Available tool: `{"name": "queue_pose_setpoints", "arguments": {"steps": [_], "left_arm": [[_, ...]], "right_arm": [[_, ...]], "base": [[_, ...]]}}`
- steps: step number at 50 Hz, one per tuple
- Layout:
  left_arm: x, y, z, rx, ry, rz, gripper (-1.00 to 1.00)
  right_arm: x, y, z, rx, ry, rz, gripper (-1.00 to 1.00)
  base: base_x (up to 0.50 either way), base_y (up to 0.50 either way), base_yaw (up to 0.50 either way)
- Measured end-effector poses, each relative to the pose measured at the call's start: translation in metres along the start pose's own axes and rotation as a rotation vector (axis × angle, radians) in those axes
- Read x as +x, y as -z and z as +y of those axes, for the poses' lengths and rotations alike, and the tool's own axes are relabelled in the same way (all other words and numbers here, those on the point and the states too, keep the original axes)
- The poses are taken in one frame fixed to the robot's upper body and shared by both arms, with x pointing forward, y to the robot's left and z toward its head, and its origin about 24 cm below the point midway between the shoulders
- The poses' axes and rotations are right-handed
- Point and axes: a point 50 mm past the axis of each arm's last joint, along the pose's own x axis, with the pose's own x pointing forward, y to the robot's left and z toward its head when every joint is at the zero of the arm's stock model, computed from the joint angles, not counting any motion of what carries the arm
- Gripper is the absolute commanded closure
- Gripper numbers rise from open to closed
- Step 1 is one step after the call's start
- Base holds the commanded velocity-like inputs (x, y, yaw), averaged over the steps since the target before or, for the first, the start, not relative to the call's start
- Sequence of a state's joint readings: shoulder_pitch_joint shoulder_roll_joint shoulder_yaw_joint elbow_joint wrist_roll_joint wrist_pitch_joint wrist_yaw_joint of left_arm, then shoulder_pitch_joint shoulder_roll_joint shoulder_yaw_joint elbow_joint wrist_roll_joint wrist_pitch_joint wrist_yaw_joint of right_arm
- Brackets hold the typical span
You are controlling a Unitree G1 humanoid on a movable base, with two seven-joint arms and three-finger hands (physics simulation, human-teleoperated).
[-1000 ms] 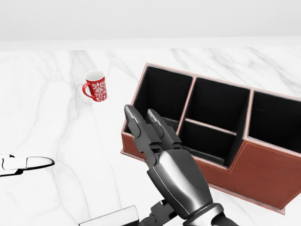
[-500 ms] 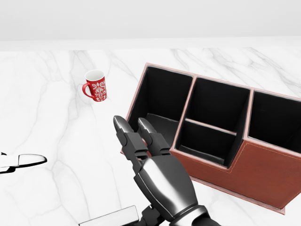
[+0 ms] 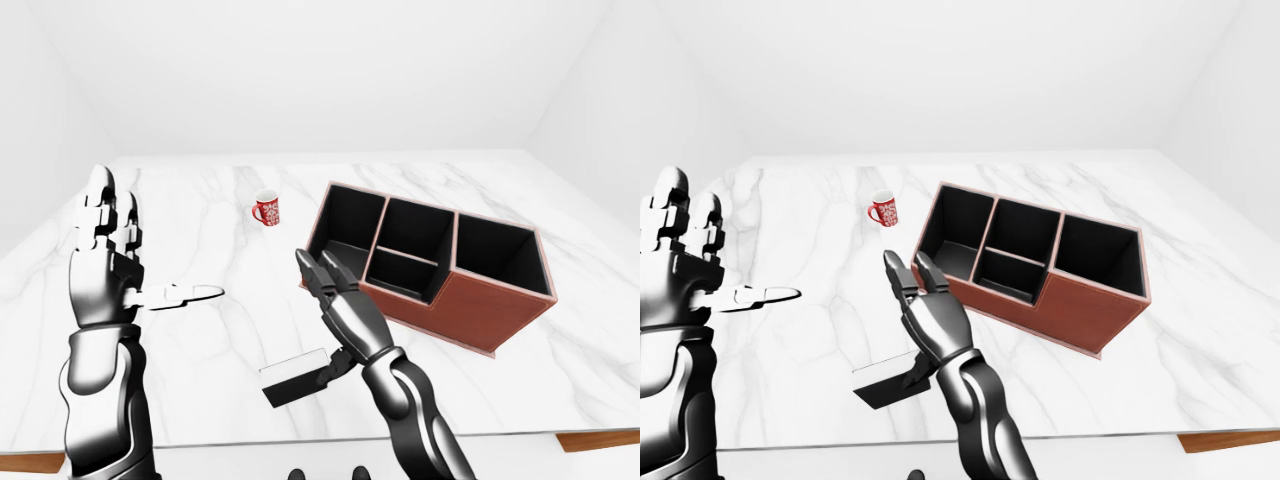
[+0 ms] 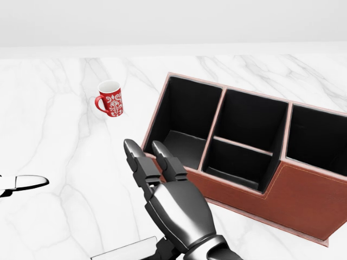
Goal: Pick up the book and place it in the right compartment of the caddy.
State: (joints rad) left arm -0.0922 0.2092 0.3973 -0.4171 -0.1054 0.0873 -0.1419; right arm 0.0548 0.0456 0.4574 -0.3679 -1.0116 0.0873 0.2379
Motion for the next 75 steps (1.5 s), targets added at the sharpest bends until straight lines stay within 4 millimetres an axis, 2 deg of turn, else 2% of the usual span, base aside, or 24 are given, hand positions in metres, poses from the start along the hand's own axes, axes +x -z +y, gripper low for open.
{"name": "queue_pose_setpoints", "arguments": {"steps": [44,75], "left_arm": [[0.003,-0.002,0.015,0.026,-0.022,-0.007,-1.00],[0.003,-0.003,0.017,0.033,-0.024,-0.007,-1.00]], "right_arm": [[0.000,-0.006,0.027,0.002,-0.050,-0.014,-1.00],[0.000,-0.005,0.040,0.003,-0.082,-0.013,-1.00]], "base": [[0.00,0.00,0.00],[0.00,0.00,0.00]]}}
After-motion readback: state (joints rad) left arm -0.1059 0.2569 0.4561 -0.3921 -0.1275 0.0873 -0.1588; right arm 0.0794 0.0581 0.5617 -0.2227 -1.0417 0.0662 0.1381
